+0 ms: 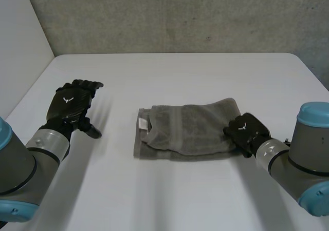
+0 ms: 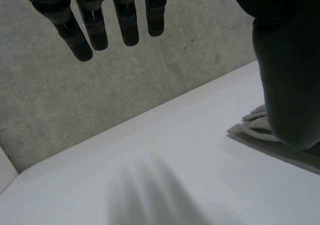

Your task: Fold the towel.

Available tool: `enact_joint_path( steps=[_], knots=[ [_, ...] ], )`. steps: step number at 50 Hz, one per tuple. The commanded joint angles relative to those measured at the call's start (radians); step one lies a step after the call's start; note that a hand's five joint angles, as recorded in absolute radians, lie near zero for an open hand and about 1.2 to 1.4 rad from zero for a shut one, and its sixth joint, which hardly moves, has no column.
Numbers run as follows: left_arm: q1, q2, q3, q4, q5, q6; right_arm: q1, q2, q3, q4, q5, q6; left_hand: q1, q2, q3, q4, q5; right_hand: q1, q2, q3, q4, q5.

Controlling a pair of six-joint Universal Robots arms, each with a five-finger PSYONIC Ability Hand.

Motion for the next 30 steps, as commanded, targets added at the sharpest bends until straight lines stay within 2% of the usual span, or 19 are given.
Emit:
enact_joint_path(
  steps=[1,3,5,6,7,8,10,11,13,18,24,25,26,27,28,30],
  knots=[
    [-0.001,0.009,0.006,0.0,-0.001,-0.001,0.034,-0.061,-0.086,-0.011,0.012,-0.003,-0.086,-0.081,-0.076,-0.093,-0.221,0.125,0.151,0.06,0.06,0.07],
    [-0.003,0.012,0.013,0.0,-0.001,-0.001,0.066,-0.069,-0.122,-0.006,0.009,-0.003,-0.083,-0.078,-0.073,-0.09,-0.218,0.125,0.151,0.06,0.06,0.07],
    [-0.003,0.015,0.021,0.0,-0.001,-0.001,0.179,-0.046,-0.194,-0.006,-0.011,-0.004,-0.086,-0.081,-0.076,-0.093,-0.221,0.125,0.151,0.06,0.06,0.07],
    [-0.006,0.016,0.032,0.0,-0.001,-0.001,0.18,-0.046,-0.194,-0.006,-0.011,-0.004,-0.086,-0.081,-0.076,-0.093,-0.221,0.125,0.151,0.06,0.06,0.07],
    [-0.013,0.018,0.047,0.0,-0.004,-0.001,0.239,-0.009,-0.233,-0.009,-0.013,-0.009,-0.086,-0.081,-0.076,-0.093,-0.221,0.125,0.151,0.06,0.06,0.07],
    [-0.014,0.018,0.047,0.0,-0.004,-0.001,0.239,-0.009,-0.234,-0.009,-0.013,-0.009,-0.086,-0.081,-0.076,-0.093,-0.221,0.125,0.151,0.06,0.06,0.07],
    [-0.033,0.016,0.079,0.0,-0.01,-0.001,0.358,0.081,-0.331,0.0,-0.031,-0.036,-0.089,-0.084,-0.079,-0.096,-0.224,0.125,0.151,0.06,0.06,0.07],
    [-0.033,0.016,0.079,0.0,-0.01,-0.001,0.359,0.082,-0.332,0.0,-0.031,-0.036,-0.089,-0.084,-0.079,-0.096,-0.224,0.125,0.151,0.06,0.06,0.07],
    [-0.044,0.016,0.108,0.0,-0.012,-0.001,0.449,0.166,-0.41,0.012,-0.086,-0.079,-0.095,-0.09,-0.085,-0.101,-0.23,0.125,0.151,0.06,0.06,0.07],
    [-0.053,0.01,0.159,0.0,-0.015,-0.005,0.515,0.279,-0.481,0.044,-0.155,-0.107,-0.095,-0.09,-0.085,-0.101,-0.23,0.125,0.151,0.06,0.06,0.07],
    [-0.069,-0.002,0.208,-0.006,-0.017,-0.033,0.514,0.287,-0.495,0.068,-0.155,-0.098,-0.095,-0.09,-0.085,-0.101,-0.23,0.125,0.151,0.06,0.06,0.07],
    [-0.07,-0.005,0.222,-0.008,-0.017,-0.048,0.506,0.272,-0.489,0.068,-0.154,-0.084,-0.095,-0.09,-0.085,-0.101,-0.23,-0.275,-0.249,-0.34,-0.34,-0.331],
    [-0.072,-0.013,0.236,-0.009,-0.017,-0.063,0.502,0.243,-0.473,0.066,-0.154,-0.072,-0.095,-0.09,-0.085,-0.101,-0.23,-0.788,-0.761,-0.853,-0.852,-0.843],
    [-0.072,-0.013,0.236,-0.009,-0.017,-0.063,0.502,0.243,-0.473,0.066,-0.154,-0.072,-0.095,-0.09,-0.085,-0.101,-0.23,-0.793,-0.766,-0.858,-0.857,-0.848],
    [-0.073,-0.027,0.251,-0.011,-0.017,-0.079,0.493,0.205,-0.453,0.066,-0.151,-0.052,-0.095,-0.09,-0.085,-0.101,-0.23,-1.097,-1.07,-1.162,-1.161,-1.152],
    [-0.078,-0.042,0.268,-0.012,-0.017,-0.094,0.479,0.163,-0.421,0.066,-0.152,-0.023,-0.095,-0.09,-0.085,-0.101,-0.23,-1.097,-1.07,-1.162,-1.161,-1.152]
  ],
)
